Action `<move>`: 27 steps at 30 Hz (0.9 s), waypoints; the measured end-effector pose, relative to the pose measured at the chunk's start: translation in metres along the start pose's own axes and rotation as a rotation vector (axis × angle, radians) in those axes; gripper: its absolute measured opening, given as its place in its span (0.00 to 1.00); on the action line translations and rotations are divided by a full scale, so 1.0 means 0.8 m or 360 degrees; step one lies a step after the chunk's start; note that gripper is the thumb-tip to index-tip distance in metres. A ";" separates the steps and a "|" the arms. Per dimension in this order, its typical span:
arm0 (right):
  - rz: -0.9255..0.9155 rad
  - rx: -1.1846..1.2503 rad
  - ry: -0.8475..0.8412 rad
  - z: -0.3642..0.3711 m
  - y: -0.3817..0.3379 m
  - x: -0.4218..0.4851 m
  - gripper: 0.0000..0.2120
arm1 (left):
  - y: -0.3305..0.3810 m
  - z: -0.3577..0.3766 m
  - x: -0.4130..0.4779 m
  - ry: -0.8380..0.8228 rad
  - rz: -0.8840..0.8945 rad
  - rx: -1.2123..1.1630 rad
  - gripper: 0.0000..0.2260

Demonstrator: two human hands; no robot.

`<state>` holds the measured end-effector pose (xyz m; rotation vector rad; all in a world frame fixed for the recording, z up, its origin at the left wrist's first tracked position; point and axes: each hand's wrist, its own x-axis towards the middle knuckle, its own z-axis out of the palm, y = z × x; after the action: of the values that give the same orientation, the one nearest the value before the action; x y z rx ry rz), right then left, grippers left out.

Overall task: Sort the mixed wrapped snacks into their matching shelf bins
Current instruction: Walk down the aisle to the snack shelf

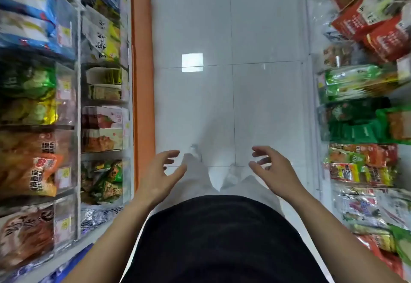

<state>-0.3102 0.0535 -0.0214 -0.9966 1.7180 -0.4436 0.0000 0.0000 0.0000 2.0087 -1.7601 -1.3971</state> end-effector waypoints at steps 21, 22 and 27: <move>0.0125 -0.0112 0.0116 -0.140 -0.273 0.389 0.18 | 0.228 -0.196 0.489 -0.0141 0.0175 0.0094 0.25; 0.0115 -0.0117 0.0120 -0.154 -0.278 0.413 0.18 | 0.245 -0.196 0.512 -0.0159 0.0184 0.0127 0.25; 0.0008 -0.0209 0.0014 -0.228 -0.333 0.532 0.19 | 0.311 -0.213 0.598 -0.0143 0.0139 0.0194 0.25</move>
<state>-0.4119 -0.4708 -0.0202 -1.0854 1.7754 -0.3356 -0.1124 -0.5542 -0.0075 1.9273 -1.9911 -1.4062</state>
